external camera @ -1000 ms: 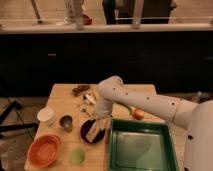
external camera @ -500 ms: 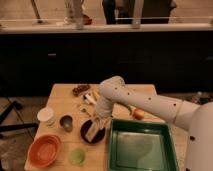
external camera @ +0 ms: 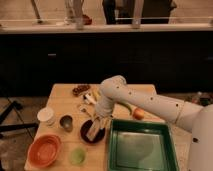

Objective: Place eraser in plastic cup

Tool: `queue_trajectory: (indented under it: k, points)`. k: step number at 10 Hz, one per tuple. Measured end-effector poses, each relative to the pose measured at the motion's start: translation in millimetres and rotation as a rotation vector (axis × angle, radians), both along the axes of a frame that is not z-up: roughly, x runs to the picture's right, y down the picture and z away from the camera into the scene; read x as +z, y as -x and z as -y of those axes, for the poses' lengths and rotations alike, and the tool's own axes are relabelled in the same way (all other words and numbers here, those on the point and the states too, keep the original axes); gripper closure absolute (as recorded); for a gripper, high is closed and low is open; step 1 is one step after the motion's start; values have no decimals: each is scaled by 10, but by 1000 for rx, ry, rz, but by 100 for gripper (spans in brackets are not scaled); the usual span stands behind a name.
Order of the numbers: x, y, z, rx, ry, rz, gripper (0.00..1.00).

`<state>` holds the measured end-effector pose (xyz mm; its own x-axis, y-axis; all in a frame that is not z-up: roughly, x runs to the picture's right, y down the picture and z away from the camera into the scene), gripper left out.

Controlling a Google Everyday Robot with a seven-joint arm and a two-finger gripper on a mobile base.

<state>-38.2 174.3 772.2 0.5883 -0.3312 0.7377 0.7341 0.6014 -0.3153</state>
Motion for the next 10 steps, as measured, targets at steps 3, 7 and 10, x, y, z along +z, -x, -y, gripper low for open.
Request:
queue_trajectory:
  k: [3,7,10]
  points:
    - [-39,-59,129,41,-1,35,85]
    - [-121,-110,255,100,4,102,85]
    - [-209,-134,308,152,30,186,85]
